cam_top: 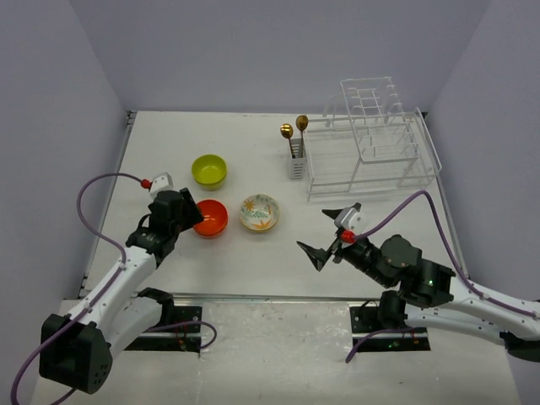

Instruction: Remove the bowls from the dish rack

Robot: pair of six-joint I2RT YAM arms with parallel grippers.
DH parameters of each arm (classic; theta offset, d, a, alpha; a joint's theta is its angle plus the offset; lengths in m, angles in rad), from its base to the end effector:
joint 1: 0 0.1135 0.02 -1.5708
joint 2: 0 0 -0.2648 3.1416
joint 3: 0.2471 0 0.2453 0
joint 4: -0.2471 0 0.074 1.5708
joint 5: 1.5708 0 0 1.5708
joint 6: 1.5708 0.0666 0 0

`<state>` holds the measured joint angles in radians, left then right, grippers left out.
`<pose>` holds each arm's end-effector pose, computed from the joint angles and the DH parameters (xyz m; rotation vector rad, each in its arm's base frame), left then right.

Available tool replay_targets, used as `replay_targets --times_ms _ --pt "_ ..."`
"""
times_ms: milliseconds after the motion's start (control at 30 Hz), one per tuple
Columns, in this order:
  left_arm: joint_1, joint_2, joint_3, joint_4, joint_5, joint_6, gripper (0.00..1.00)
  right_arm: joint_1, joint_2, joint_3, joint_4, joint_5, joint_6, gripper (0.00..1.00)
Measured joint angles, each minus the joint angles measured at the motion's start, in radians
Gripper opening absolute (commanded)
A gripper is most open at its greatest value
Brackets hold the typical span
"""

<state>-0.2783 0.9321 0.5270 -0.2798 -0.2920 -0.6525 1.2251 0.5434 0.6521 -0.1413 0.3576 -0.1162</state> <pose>0.2082 -0.0396 0.2003 -0.5657 2.1546 -0.1811 0.0760 0.1423 0.3314 -0.7785 1.4336 0.5719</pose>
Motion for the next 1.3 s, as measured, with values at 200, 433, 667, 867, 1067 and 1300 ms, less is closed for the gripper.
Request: replay_targets --times_ms 200,433,667,867,1067,1300 --pt "0.0 -0.128 0.108 -0.134 -0.014 0.025 1.0 0.0 0.018 0.0 0.003 0.092 0.037 0.99" --pt "-0.003 -0.215 0.43 -0.344 -0.166 0.113 1.0 -0.071 0.061 0.043 -0.08 0.382 0.211 0.99" --pt "-0.004 -0.397 0.496 -0.424 -0.283 0.188 1.0 -0.362 0.026 0.248 -0.335 0.35 0.396 0.99" --pt "-0.004 -0.507 0.39 -0.438 -0.37 0.219 1.0 -0.369 -0.05 0.314 -0.494 0.309 0.48 0.99" --pt "-0.004 -0.542 0.344 -0.437 -0.381 0.227 1.0 -0.369 -0.11 0.283 -0.563 0.347 0.524 0.99" --pt "-0.004 -0.508 0.344 -0.433 -0.377 0.227 1.0 -0.369 -0.08 0.255 -0.6 0.469 0.533 0.99"
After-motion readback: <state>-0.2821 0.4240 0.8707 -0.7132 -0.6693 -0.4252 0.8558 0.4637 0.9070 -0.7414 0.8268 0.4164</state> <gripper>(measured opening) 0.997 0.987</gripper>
